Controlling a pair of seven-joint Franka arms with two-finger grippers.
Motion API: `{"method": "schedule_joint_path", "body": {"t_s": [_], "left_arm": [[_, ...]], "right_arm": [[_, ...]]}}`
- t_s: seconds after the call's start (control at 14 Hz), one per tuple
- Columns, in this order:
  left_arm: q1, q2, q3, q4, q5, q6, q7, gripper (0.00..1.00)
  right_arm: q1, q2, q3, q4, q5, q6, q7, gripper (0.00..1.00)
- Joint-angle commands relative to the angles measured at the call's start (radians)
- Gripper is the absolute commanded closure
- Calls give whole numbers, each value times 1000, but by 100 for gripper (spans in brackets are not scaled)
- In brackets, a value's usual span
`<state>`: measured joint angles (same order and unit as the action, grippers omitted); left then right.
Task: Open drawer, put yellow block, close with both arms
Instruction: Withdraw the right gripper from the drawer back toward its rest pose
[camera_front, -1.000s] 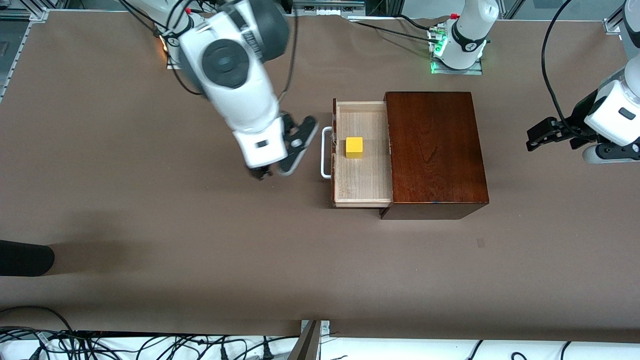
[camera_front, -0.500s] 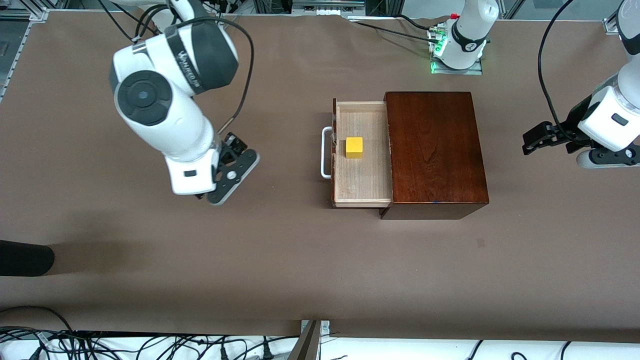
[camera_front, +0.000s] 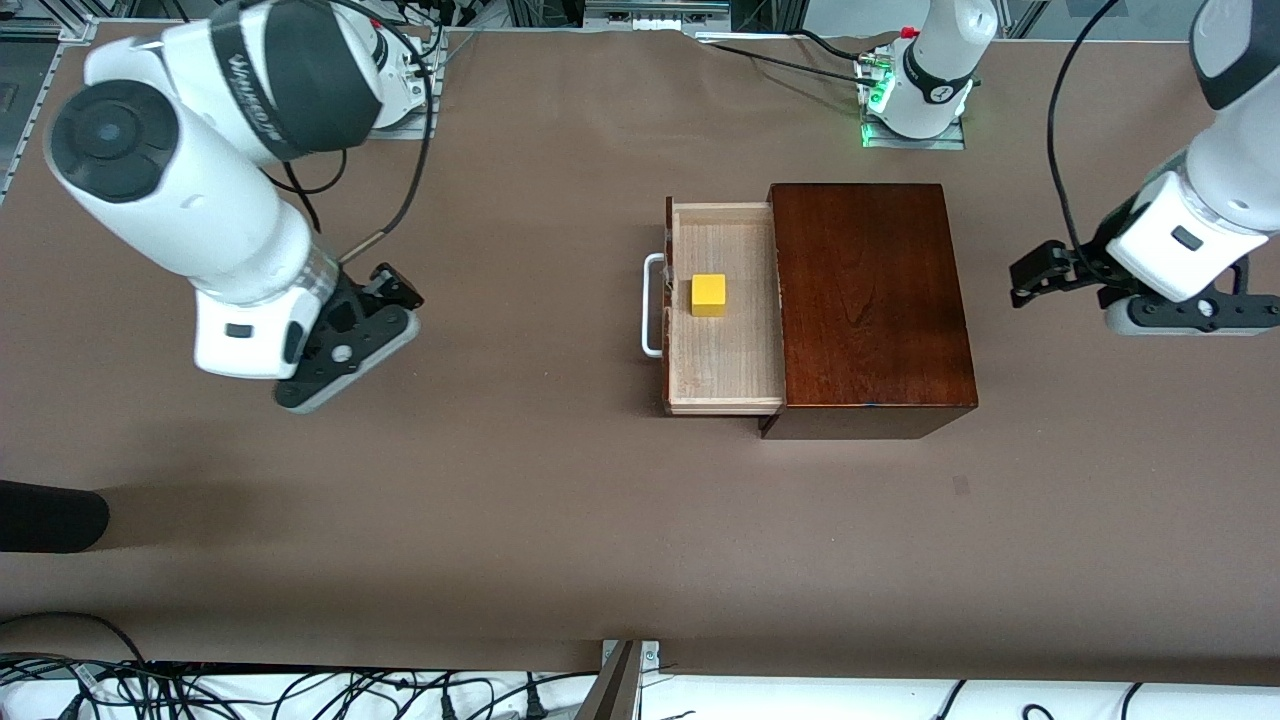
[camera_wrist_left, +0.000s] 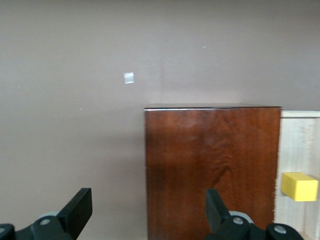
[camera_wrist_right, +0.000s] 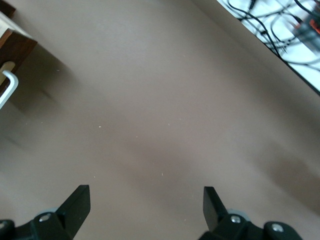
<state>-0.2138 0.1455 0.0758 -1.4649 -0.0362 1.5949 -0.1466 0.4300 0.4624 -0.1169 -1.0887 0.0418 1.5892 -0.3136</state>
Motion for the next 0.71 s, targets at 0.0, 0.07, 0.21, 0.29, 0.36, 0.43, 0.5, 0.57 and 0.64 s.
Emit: {"method": "schedule_joint_path", "body": {"t_s": [0.0,0.07,0.21,0.29,0.36,0.43,0.5,0.57,0.64], "left_arm": [[-57,25,7,47,-18,-18,-34,0],[-71,25,7,47,-18,-18,-56,0],[-93,25,7,49,-16,-18,-83,0],[-107,25,7,49,-18,-18,-94,0],[-133,25,7,49,-18,-18,-117,0],[-153,25,7,49,-18,-18,-154,0],[-176,26,7,49,-18,-18,-195,0],[-200,32,7,49,-18,-18,-241,0],[-226,34,7,49,-18,-18,-293,0]], "right_arm": [[-36,-102,8,-129,17,38,73,0],[-60,-120,8,-151,17,41,74,0],[-105,-154,8,-201,18,63,89,0],[-125,-187,8,-250,18,89,128,0],[-140,-217,8,-296,23,125,181,0],[-154,-240,10,-330,30,135,227,0],[-171,-254,10,-352,35,135,255,0],[-186,-269,10,-368,35,130,273,0],[-200,-295,10,-394,33,123,292,0]]}}
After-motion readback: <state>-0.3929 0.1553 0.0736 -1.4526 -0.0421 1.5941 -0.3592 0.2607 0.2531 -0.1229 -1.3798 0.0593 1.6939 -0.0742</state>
